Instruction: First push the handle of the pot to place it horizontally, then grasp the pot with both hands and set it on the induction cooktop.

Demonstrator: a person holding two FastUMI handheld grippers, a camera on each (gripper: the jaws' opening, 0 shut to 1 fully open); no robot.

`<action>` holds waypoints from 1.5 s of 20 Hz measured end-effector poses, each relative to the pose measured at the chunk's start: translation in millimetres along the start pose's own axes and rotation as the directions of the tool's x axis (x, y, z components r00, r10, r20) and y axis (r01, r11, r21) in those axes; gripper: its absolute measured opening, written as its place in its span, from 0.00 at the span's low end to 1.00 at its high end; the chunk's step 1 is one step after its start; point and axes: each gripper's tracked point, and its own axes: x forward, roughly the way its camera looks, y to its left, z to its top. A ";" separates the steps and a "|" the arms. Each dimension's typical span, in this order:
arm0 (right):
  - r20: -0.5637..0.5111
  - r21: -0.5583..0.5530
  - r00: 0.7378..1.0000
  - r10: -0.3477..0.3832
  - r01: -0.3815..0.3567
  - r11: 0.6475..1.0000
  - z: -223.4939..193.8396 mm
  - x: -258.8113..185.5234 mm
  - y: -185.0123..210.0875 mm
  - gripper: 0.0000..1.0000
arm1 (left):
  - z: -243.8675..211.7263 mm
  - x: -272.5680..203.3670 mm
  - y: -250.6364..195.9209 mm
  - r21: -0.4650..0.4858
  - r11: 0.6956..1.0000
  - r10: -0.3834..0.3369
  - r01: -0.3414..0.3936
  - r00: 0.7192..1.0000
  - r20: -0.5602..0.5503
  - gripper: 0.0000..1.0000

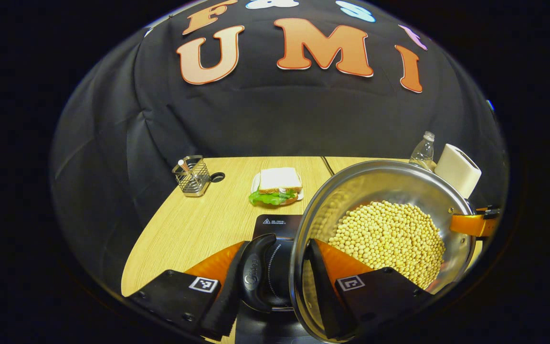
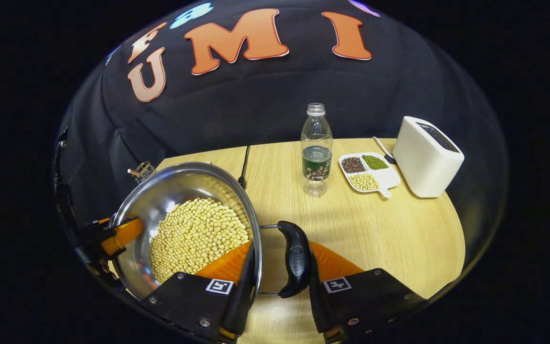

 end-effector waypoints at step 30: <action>-0.060 -0.013 0.998 0.033 -0.034 0.999 -21.4 34.3 46.7 0.57 | -2.8 -0.4 5.6 -0.005 0.998 0.070 -0.070 0.996 -0.055 0.83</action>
